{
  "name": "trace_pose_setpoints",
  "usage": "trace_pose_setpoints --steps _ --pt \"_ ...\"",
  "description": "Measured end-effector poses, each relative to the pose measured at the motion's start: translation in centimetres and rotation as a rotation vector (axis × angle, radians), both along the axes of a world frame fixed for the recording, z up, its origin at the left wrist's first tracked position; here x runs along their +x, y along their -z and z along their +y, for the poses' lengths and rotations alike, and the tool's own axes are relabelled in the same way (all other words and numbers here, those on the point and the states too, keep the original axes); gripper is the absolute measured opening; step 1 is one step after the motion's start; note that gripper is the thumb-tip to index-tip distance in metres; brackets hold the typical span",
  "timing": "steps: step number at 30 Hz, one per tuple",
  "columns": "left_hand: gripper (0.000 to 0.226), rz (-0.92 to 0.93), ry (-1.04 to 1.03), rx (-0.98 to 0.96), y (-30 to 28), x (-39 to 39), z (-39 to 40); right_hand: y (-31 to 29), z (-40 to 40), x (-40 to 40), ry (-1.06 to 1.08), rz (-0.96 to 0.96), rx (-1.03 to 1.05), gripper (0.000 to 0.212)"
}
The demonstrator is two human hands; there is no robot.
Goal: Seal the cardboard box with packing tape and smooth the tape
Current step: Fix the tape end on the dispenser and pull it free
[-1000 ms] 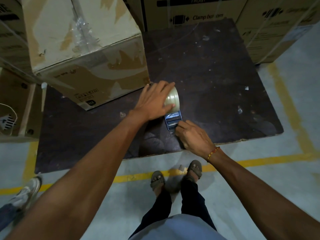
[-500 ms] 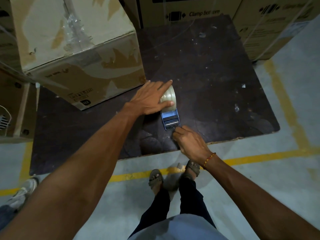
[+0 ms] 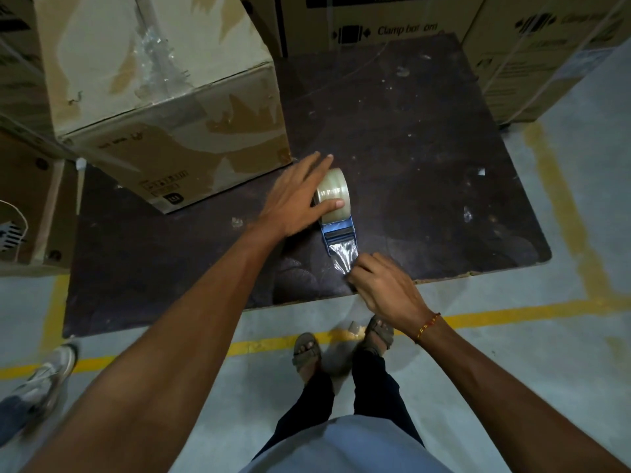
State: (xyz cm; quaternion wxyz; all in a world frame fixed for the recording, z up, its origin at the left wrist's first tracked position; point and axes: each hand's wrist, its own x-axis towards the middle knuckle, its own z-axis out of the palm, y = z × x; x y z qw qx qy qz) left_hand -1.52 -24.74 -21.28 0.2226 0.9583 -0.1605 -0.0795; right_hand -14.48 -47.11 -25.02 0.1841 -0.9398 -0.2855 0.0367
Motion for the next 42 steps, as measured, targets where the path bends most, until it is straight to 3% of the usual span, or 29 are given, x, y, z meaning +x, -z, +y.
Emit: trace_pose_setpoints --steps 5,9,12,17,22,31,42 --pt "0.036 -0.266 -0.240 -0.102 -0.4 -7.4 -0.8 -1.9 0.2 -0.7 0.113 -0.017 0.130 0.007" --pt "0.042 -0.040 -0.088 -0.191 1.9 -13.4 -2.4 -2.0 0.2 -0.8 0.117 -0.022 0.119 0.009" --pt "0.045 0.099 -0.155 -0.302 3.6 -15.4 -3.5 -1.8 0.0 -0.9 0.096 -0.027 0.081 0.007" --pt "0.007 0.063 -0.349 -0.508 4.7 -15.7 -4.7 -2.0 0.0 -0.8 0.048 -0.051 0.060 0.012" --pt "0.006 0.192 -0.525 -0.673 4.8 -16.1 -4.3 -2.3 -0.6 -0.7 0.329 0.150 0.417 0.035" --pt "0.012 0.266 -0.535 -0.828 3.4 -16.0 -3.0 -0.6 0.8 0.7 0.268 0.345 0.333 0.053" --pt "0.009 0.299 -0.661 -1.004 3.0 -15.1 -2.6 -0.3 1.8 0.8 0.335 0.309 0.442 0.042"
